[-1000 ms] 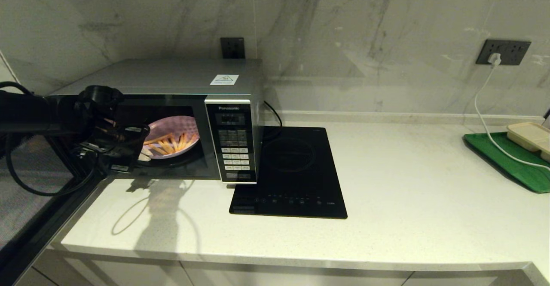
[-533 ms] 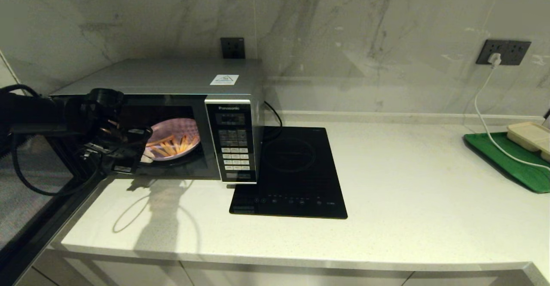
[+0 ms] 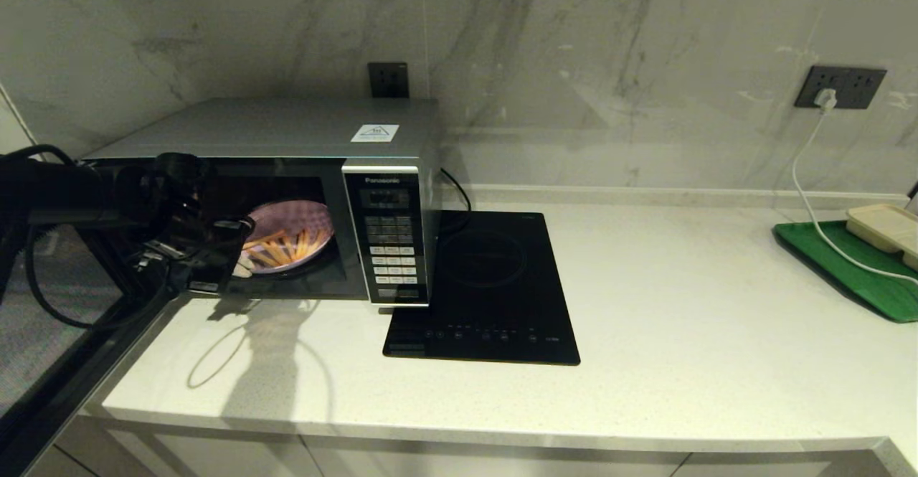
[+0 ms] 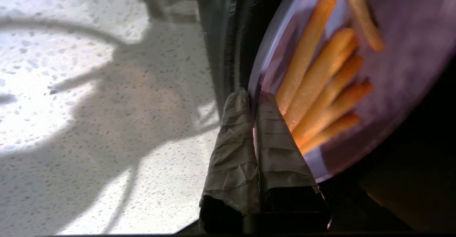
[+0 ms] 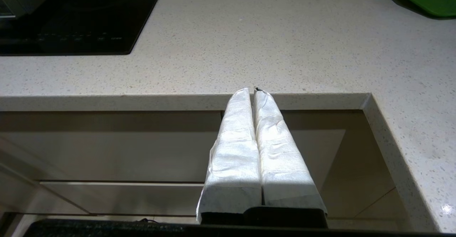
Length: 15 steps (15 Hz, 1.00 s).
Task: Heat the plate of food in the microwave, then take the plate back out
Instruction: Put the plate in the microwave oven
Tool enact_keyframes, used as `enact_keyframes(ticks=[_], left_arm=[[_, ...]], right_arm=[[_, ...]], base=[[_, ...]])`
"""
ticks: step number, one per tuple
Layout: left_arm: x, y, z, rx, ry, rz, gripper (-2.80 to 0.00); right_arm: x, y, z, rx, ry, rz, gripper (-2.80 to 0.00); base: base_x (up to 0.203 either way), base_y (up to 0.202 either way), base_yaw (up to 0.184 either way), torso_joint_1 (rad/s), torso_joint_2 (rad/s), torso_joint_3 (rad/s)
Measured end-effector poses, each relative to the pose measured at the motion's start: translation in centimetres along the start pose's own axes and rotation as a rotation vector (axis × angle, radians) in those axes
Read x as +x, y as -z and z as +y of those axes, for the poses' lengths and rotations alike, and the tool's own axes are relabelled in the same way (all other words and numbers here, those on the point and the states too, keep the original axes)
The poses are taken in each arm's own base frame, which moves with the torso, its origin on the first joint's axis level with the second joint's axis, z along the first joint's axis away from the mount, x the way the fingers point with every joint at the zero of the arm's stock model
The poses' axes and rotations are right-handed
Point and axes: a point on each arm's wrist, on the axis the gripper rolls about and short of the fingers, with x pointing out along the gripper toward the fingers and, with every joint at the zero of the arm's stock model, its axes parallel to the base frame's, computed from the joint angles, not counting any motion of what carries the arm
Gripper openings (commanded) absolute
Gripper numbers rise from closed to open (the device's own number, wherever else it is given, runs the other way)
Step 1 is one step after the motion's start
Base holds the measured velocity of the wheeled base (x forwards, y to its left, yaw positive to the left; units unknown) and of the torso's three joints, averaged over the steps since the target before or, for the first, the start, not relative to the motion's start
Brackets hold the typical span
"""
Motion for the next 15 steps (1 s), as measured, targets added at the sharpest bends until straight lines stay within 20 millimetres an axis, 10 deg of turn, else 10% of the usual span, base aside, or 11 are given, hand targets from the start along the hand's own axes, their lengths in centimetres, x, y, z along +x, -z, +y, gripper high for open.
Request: enact_keyframes(ticks=[2,3,15], left_arm=[[-0.3,-0.2,-0.5,-0.001,0.020,-0.010,-2.80],[-0.5,-0.3,-0.6,-0.001,0.027,-0.014,0.00],[-3.2,-0.2,-0.4,-0.024,-0.019,-0.024,0.00]], right_arm=[[0.0,0.0,0.0,0.000,0.001,0.000,-2.80],[0.0,0.0,0.0,0.000,0.000,-0.001,-2.80],[0.0,0.0,0.0,0.000,0.000,0.000,-2.80]], base=[[0.000,0.000,0.000,0.000,0.00,0.000],[0.000,0.000,0.000,0.000,0.00,0.000],[0.000,0.000,0.000,0.000,0.00,0.000]])
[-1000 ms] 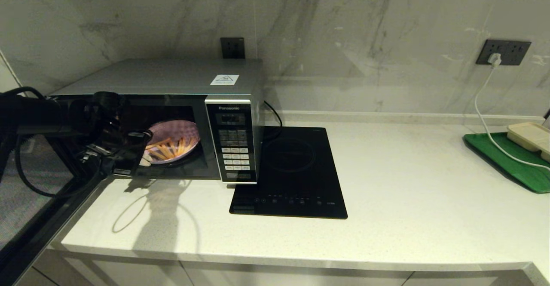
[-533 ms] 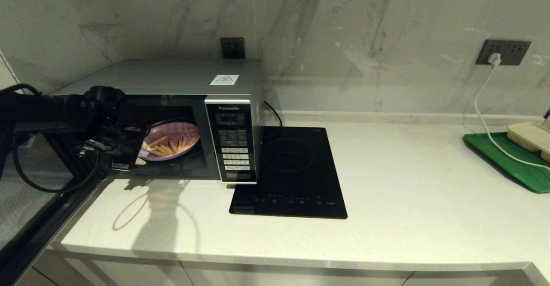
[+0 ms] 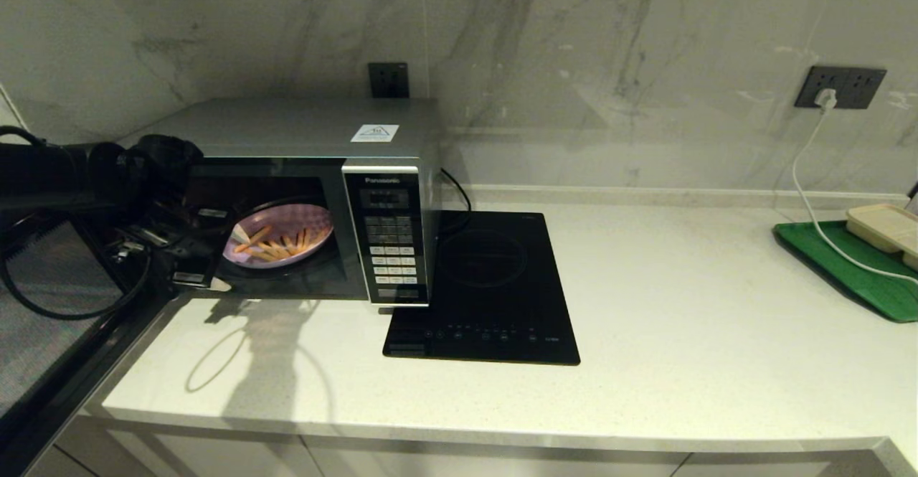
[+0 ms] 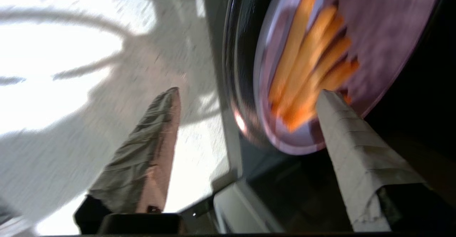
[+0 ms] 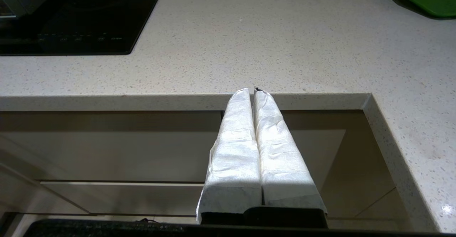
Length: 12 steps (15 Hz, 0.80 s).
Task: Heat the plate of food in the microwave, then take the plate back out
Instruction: Put the plate in the microwave oven, then close the microwave oven
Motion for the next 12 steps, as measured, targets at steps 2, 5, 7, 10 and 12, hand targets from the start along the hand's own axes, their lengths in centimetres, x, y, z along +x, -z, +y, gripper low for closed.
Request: enact_keyframes(ticks=[2,5,7,10,12], left_arm=[[-2.1,0.6,0.4,0.012,-0.029,0.036,0.00],[-6.0,1.7,1.7,0.060,-0.065,0.170,0.00],[-8.0,2.9,3.7,0.154,-0.100,0.230,0.00],[-11.9,4.2,7.2,0.399,-0.095,0.237,0.00],[-14.6,4.5,9.3,0.630,-0.069,0.192,-2.80]], right_arm=[[0.0,0.0,0.0,0.000,0.000,0.000,-2.80],[0.0,0.0,0.0,0.000,0.000,0.000,-2.80],[0.0,0.0,0.0,0.000,0.000,0.001,-2.80],[0.0,0.0,0.0,0.000,0.000,0.001,-2.80],[0.0,0.0,0.0,0.000,-0.001,0.001,-2.80]], base=[[0.000,0.000,0.000,0.000,0.00,0.000],[0.000,0.000,0.000,0.000,0.00,0.000],[0.000,0.000,0.000,0.000,0.00,0.000],[0.000,0.000,0.000,0.000,0.00,0.000],[0.000,0.000,0.000,0.000,0.00,0.000]])
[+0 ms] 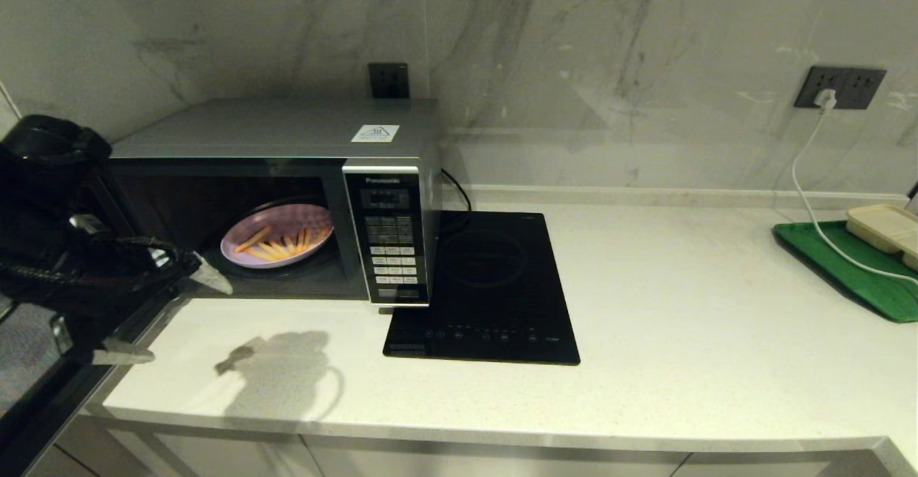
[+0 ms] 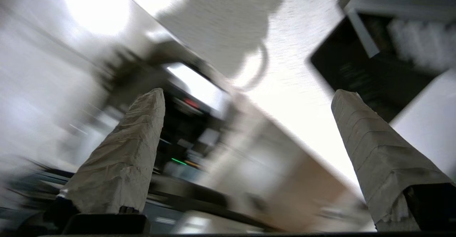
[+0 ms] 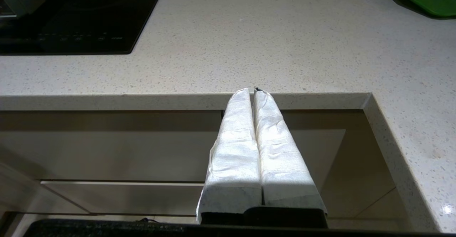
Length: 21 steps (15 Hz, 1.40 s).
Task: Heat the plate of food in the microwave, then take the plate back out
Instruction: Close the microwave oven
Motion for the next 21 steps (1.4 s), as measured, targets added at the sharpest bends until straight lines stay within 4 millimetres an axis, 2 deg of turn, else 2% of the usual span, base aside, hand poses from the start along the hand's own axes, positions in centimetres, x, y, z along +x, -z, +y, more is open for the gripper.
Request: enact_keyframes(ticks=[2,5,10,12,16,21], left_arm=[[-2.1,1.1,1.1,0.205,-0.059,-0.100,-2.80],[-4.8,1.2,1.4,0.308,-0.131,-0.235,-2.80],[-11.2,-1.6,0.6,0.335,-0.125,-0.479,-2.80],[-13.2,-3.4,1.1,0.294,-0.169,-0.550,-2.80],[-14.2,-6.9,4.3,0.216,-0.334,-0.613,-2.80],[-14.1,-8.8,7.3,0.100,-0.421,-0.614,-2.80]], right_arm=[[0.0,0.0,0.0,0.000,0.001,0.000,-2.80],[0.0,0.0,0.0,0.000,0.001,0.000,-2.80],[0.0,0.0,0.0,0.000,0.001,-0.001,-2.80],[0.0,0.0,0.0,0.000,0.001,0.000,-2.80],[0.0,0.0,0.0,0.000,0.001,0.000,-2.80],[0.0,0.0,0.0,0.000,0.001,0.000,-2.80]], base=[[0.000,0.000,0.000,0.000,0.00,0.000],[0.000,0.000,0.000,0.000,0.00,0.000],[0.000,0.000,0.000,0.000,0.00,0.000],[0.000,0.000,0.000,0.000,0.00,0.000],[0.000,0.000,0.000,0.000,0.00,0.000],[0.000,0.000,0.000,0.000,0.00,0.000]])
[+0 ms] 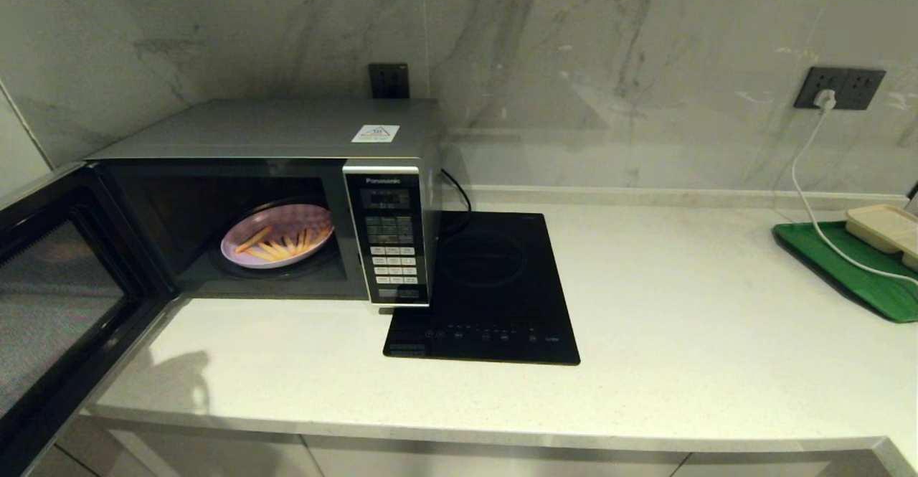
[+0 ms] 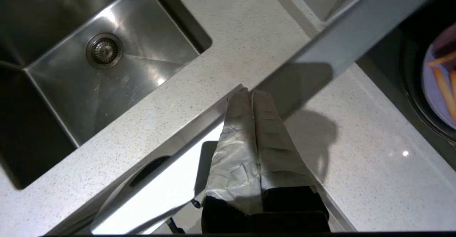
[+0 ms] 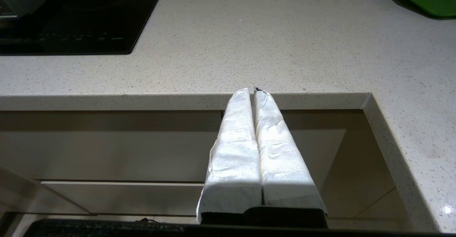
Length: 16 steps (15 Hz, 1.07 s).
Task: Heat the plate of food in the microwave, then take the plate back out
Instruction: Close the microwave oven
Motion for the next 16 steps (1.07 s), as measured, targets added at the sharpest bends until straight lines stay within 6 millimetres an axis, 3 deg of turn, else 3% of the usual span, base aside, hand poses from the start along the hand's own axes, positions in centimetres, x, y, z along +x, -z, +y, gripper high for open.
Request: enact_keyframes(ticks=[5,10,13,16], left_arm=[[2.0,-0.4,2.0,-0.053,-0.077,0.041,-2.80],[5.0,0.5,3.0,-0.083,-0.125,0.152,-2.80],[6.2,1.3,3.1,-0.081,-0.129,0.210,-2.80],[5.9,1.6,2.0,-0.073,-0.055,0.220,-2.80]], right_arm=[[0.0,0.0,0.0,0.000,0.001,0.000,-2.80],[0.0,0.0,0.0,0.000,0.000,0.000,-2.80],[0.0,0.0,0.0,0.000,0.000,-0.001,-2.80],[0.0,0.0,0.0,0.000,0.000,0.000,-2.80]], base=[[0.000,0.000,0.000,0.000,0.00,0.000],[0.000,0.000,0.000,0.000,0.00,0.000],[0.000,0.000,0.000,0.000,0.00,0.000],[0.000,0.000,0.000,0.000,0.00,0.000]])
